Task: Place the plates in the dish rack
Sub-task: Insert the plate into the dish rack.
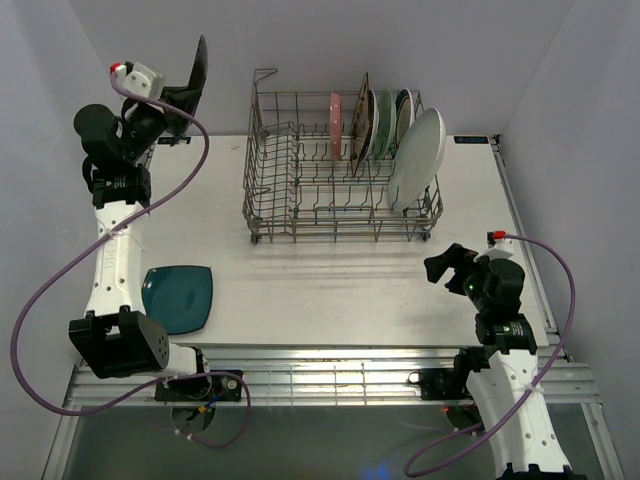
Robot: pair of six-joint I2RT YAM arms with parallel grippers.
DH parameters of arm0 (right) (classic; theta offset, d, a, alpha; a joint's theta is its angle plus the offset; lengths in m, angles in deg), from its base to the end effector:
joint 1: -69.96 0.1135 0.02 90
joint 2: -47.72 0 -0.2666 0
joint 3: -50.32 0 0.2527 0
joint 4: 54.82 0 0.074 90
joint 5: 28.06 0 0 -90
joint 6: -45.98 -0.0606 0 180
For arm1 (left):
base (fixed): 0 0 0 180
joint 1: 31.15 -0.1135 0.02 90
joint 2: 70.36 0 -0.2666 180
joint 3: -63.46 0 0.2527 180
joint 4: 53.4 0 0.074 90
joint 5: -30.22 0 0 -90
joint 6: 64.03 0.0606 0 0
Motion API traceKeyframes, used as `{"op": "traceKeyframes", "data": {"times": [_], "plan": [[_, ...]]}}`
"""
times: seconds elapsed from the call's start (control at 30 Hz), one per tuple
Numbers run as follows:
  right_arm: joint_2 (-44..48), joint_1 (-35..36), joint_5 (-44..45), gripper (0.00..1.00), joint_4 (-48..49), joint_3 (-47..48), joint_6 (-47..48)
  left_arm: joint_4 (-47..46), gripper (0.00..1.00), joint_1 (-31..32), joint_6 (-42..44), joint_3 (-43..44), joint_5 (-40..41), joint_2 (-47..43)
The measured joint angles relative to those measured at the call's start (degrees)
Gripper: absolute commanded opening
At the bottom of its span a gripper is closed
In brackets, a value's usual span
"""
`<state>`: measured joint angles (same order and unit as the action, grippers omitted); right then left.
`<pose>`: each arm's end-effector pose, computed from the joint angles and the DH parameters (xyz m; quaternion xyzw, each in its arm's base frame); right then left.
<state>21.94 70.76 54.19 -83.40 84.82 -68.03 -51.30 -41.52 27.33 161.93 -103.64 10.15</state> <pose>0.1557 0.0103 0.2222 0.1262 0.8077 0.1772 0.5480 0.3318 0.0180 0.4865 0.2532 0.5809 -0.1483 0.7593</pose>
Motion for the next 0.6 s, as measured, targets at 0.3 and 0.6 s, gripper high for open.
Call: {"op": "traceKeyframes", "data": {"times": [0.3,0.6], "plan": [[1.07,0.00,-0.22,0.96,0.02,0.00,0.00,6.14,0.00,11.89,-4.24,4.33,3.15,-1.57],[1.05,0.02,-0.42,0.96,0.00,0.00,0.00,14.19,0.00,25.31,-5.86,13.46,13.07,1.18]]}}
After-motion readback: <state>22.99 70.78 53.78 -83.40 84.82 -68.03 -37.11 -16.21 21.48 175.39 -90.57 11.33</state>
